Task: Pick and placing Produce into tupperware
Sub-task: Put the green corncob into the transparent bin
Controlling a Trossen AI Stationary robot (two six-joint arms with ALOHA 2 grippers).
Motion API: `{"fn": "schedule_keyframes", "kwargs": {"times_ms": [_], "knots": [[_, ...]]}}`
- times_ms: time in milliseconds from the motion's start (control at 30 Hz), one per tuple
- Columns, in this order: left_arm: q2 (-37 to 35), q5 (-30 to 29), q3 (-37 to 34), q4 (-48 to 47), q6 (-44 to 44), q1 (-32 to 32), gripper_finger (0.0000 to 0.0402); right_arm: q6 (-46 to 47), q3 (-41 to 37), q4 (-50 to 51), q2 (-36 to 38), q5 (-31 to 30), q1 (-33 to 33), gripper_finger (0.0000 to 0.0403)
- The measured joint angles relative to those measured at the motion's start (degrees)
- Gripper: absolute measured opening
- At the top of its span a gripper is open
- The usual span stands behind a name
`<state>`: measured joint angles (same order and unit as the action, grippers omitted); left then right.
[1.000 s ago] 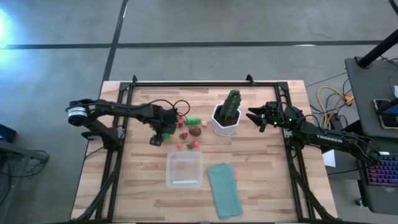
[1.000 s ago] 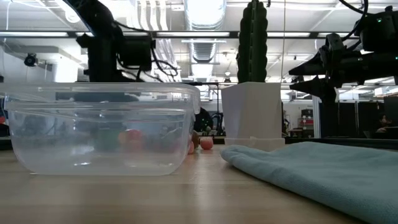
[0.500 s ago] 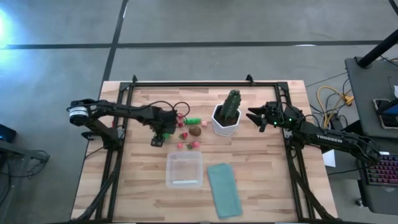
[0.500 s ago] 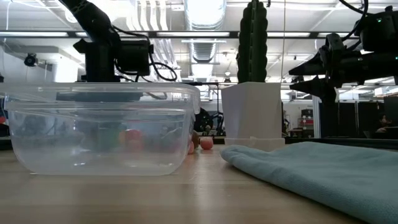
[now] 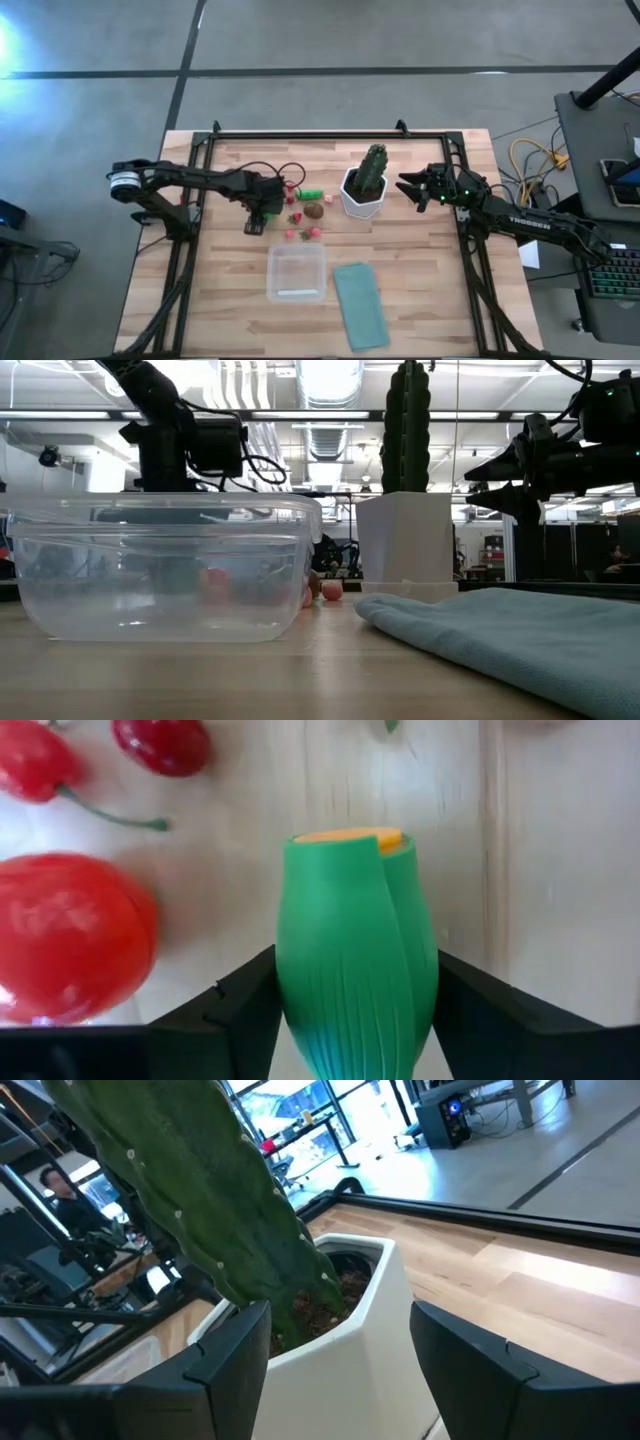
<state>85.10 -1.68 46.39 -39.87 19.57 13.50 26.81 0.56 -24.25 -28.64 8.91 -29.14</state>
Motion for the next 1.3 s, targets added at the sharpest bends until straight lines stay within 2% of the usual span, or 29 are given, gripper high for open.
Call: {"fn": "schedule_keyframes", "kwargs": {"times_ms": [267, 467, 700, 800, 1033, 1300], "knots": [[-7.81, 3.12, 7.58, -7.41, -6.9, -0.01, 0.0209, 0.0, 0.0, 0.0, 0.0, 0.01, 0.01, 0.0233], [-11.22, 9.08, 13.95, -11.89, -21.74, -1.59, 0.0209, 0.0, 0.0, 0.0, 0.0, 0.02, -0.01, 0.0233], [-9.46, 12.24, 13.98, -11.2, -35.32, -7.89, 0.021, 0.0, 0.0, 0.04, -0.04, 0.02, 0.0, 0.0233], [-8.26, 12.09, 13.91, -9.34, -37.27, -10.78, 0.021, 0.0, 0.0, 0.04, 0.0, 0.02, -0.01, 0.0233], [-5.54, 11.71, 13.93, 3.83, -38.75, -19.21, 0.021, 0.0, 0.0, 0.02, 0.0, 0.02, -0.01, 0.0233], [0.53, 7.64, 13.93, 5.38, -38.61, -26.0, 0.021, 0.0, 0.0, 0.06, -0.02, 0.02, 0.01, 0.0233]]}}
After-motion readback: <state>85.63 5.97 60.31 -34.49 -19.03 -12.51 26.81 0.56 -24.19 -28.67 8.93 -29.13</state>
